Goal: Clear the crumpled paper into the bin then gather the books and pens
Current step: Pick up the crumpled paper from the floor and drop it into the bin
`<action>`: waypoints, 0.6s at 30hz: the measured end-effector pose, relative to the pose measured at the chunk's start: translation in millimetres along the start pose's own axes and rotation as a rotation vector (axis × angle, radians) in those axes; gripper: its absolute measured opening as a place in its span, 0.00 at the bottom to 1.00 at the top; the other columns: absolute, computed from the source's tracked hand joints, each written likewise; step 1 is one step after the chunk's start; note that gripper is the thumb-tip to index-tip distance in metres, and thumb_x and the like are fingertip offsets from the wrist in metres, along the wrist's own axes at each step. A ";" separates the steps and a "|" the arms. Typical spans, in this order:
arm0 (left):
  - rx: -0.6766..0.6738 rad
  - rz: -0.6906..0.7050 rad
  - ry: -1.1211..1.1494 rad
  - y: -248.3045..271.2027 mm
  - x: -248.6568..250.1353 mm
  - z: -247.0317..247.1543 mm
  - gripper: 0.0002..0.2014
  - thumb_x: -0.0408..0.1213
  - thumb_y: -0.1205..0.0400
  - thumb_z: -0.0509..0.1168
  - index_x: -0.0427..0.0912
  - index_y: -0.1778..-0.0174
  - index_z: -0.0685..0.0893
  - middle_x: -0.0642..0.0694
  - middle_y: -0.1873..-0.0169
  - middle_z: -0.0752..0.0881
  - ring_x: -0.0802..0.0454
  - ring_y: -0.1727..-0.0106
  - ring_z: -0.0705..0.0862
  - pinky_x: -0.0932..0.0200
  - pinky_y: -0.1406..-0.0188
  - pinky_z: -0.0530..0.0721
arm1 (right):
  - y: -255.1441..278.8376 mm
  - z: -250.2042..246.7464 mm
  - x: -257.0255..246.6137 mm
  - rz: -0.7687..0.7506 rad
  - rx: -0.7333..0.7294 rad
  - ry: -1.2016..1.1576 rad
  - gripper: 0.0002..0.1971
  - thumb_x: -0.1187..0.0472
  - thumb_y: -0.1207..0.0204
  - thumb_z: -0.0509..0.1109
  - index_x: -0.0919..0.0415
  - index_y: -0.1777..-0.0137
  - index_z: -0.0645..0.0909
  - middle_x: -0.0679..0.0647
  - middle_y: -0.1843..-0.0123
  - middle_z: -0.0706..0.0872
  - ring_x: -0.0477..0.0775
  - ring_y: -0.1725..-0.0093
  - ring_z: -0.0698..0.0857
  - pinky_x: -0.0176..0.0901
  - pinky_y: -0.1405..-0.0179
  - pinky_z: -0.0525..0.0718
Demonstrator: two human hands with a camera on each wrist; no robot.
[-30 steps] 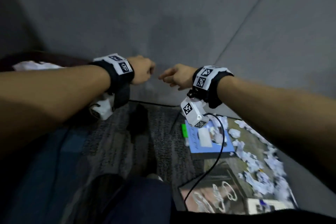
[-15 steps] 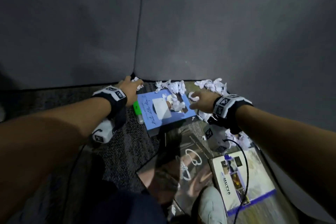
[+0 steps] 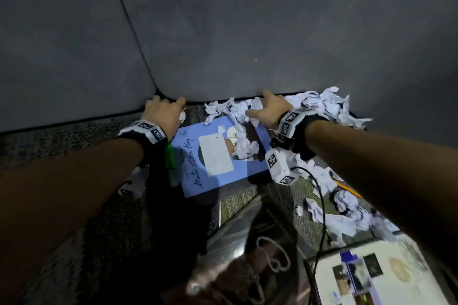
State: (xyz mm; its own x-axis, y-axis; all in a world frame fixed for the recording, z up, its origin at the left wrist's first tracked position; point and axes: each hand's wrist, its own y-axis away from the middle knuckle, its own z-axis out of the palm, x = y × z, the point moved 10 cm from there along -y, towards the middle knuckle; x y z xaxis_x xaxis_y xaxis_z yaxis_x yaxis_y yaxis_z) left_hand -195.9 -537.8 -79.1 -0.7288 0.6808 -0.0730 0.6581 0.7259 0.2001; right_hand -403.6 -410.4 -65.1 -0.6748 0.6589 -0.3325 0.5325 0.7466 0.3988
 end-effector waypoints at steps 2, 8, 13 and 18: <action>0.099 0.048 0.034 3.9 15.9 -13.7 0.19 0.44 0.23 0.62 0.43 0.37 0.72 0.34 0.47 0.80 0.36 0.45 0.75 0.46 0.47 0.72 | -12.8 9.7 1.5 0.048 0.026 -0.073 0.46 0.26 0.40 0.66 0.48 0.24 0.65 0.60 0.23 0.71 0.69 0.28 0.74 0.60 0.30 0.74; 0.143 0.104 0.581 5.1 76.1 -12.4 0.15 0.34 0.26 0.63 0.36 0.45 0.71 0.35 0.45 0.69 0.39 0.57 0.74 0.48 0.50 0.75 | -23.0 47.3 -22.0 0.033 -0.031 0.033 0.55 0.27 0.44 0.72 0.55 0.21 0.57 0.64 0.19 0.58 0.74 0.22 0.62 0.69 0.28 0.70; 0.057 0.087 0.712 -7.4 106.0 16.4 0.19 0.42 0.27 0.59 0.36 0.44 0.72 0.35 0.36 0.70 0.36 0.43 0.74 0.42 0.42 0.75 | -24.3 61.5 -31.4 -0.161 0.006 0.033 0.33 0.54 0.27 0.73 0.56 0.24 0.63 0.57 0.22 0.65 0.70 0.22 0.61 0.61 0.22 0.63; 0.045 0.121 0.521 -12.2 113.6 18.8 0.15 0.36 0.24 0.65 0.42 0.44 0.72 0.44 0.40 0.73 0.42 0.41 0.69 0.49 0.48 0.65 | -15.7 45.5 -26.3 -0.261 0.085 -0.117 0.22 0.69 0.26 0.69 0.61 0.33 0.72 0.59 0.33 0.78 0.61 0.33 0.76 0.47 0.33 0.73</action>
State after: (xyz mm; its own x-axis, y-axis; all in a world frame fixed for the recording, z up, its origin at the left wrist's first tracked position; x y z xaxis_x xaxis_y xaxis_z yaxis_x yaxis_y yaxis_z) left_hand -283.1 -467.5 -108.2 -0.6374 0.6293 0.4447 0.7421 0.6568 0.1342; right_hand -371.0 -435.3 -101.5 -0.7340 0.4458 -0.5124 0.3927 0.8941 0.2154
